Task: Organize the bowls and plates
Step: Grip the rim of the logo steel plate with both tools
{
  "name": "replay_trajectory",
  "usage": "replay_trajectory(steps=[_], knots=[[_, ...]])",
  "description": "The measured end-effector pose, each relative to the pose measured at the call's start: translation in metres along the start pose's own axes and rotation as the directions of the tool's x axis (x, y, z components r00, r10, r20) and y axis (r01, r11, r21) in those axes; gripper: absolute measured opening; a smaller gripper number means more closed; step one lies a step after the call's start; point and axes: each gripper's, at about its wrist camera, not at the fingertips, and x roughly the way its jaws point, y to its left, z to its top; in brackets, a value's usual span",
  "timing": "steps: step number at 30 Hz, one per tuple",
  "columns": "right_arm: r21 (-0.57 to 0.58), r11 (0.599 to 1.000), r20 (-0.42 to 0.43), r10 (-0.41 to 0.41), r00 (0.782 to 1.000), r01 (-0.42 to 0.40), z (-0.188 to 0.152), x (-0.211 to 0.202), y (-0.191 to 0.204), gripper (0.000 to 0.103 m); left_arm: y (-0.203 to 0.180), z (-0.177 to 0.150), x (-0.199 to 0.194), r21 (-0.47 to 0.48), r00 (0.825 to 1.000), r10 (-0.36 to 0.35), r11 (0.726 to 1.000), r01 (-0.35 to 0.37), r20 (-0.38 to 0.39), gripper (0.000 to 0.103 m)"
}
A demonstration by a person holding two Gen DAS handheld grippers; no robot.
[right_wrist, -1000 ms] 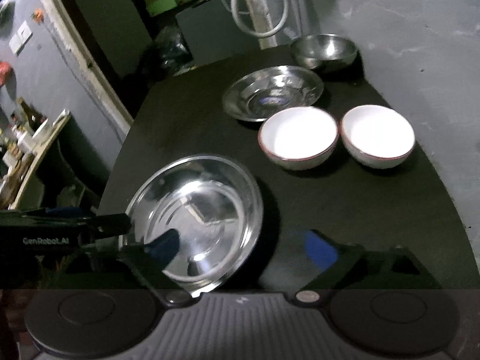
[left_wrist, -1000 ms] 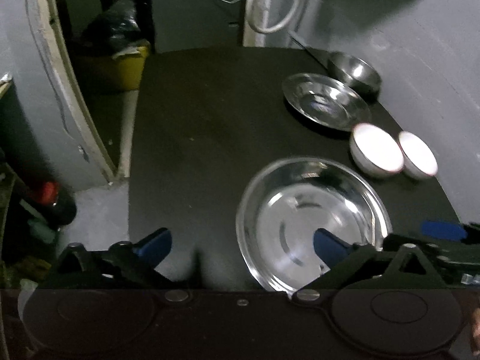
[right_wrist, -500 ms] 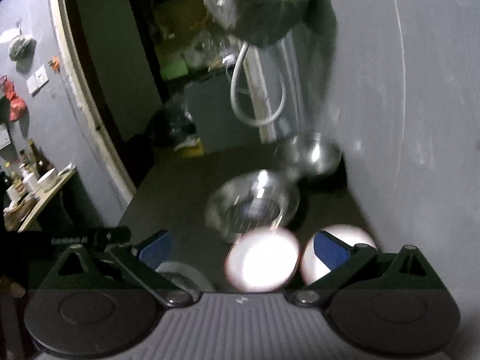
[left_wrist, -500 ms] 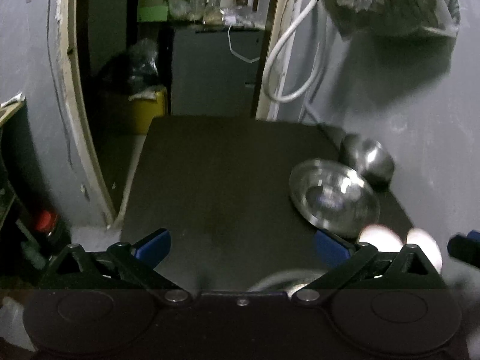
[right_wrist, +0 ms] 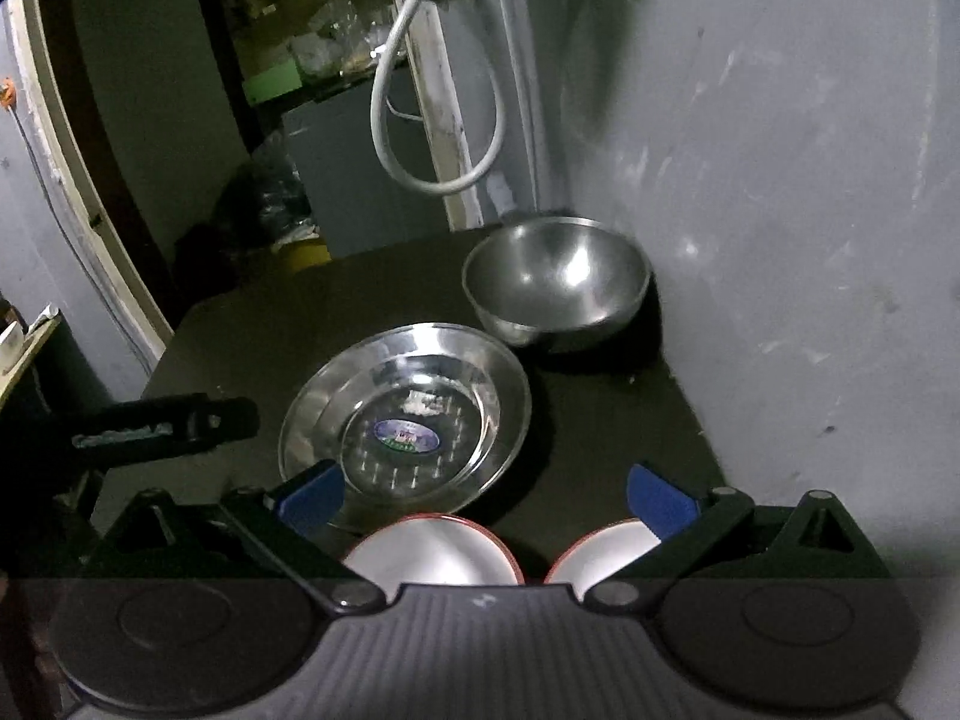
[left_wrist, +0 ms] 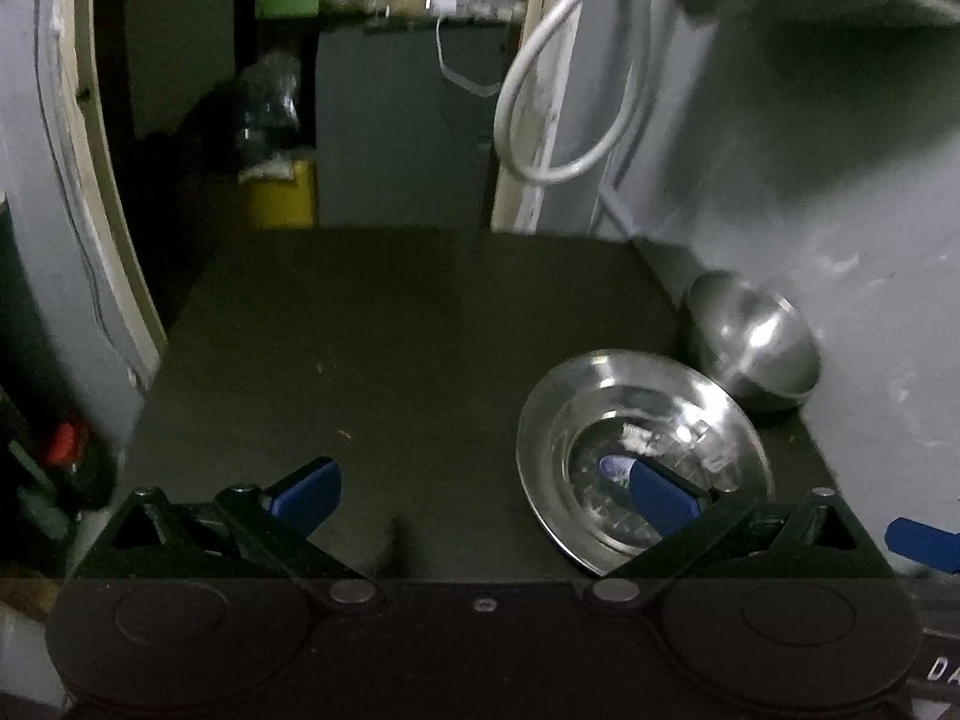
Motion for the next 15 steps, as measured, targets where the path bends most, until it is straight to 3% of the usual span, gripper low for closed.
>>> replay_trajectory(steps=[6,15], knots=[[0.002,1.000,-0.037,-0.008,0.999,0.008,0.003,0.030,-0.006,0.090,0.002,0.002,0.032,-0.075,0.994,-0.052,0.996,0.045,-0.092,0.101],[0.031,1.000,-0.092,0.003,0.996,0.000,0.004,0.058,-0.010,0.067,-0.010,0.003,0.050,-0.076,0.994,-0.011,0.997,0.002,-0.111,0.073]])
